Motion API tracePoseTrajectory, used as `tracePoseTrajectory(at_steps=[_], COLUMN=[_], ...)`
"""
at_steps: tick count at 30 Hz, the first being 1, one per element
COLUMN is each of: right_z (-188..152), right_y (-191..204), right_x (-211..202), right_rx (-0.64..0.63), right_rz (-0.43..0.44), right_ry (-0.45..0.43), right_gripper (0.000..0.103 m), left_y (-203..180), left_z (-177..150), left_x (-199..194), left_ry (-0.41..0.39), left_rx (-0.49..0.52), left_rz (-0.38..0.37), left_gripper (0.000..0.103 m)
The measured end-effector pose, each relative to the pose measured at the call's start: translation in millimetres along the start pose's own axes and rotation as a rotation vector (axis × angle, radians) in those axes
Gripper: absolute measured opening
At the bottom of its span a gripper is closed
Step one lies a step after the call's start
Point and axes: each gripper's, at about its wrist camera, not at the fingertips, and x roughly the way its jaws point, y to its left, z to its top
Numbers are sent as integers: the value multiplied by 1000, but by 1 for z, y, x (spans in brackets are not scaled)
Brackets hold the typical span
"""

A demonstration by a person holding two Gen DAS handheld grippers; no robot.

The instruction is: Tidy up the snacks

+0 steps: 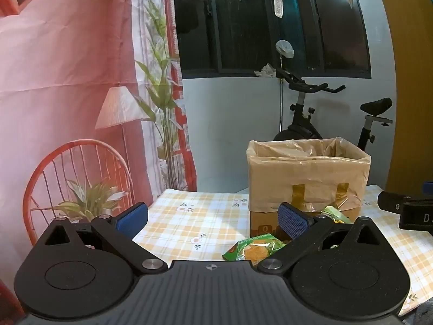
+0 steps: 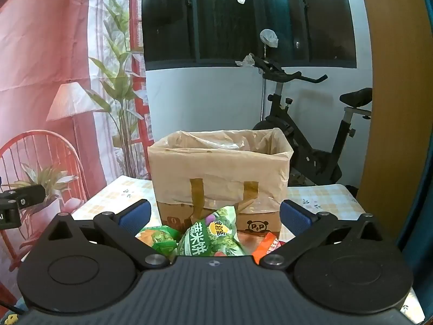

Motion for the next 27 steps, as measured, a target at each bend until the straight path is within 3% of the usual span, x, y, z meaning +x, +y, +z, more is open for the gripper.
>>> tracePoseTrajectory(at_steps=[27], right_z=[1], right_y=[0], right_x=[-2], right_rx=[14], right_rz=[-1], right_ry=[-3], right_gripper=[103], left_y=[2], left_z=[-1], left_x=[0], left_ry=[3], left_rx=[-5], left_rz=[1], left_gripper=[103])
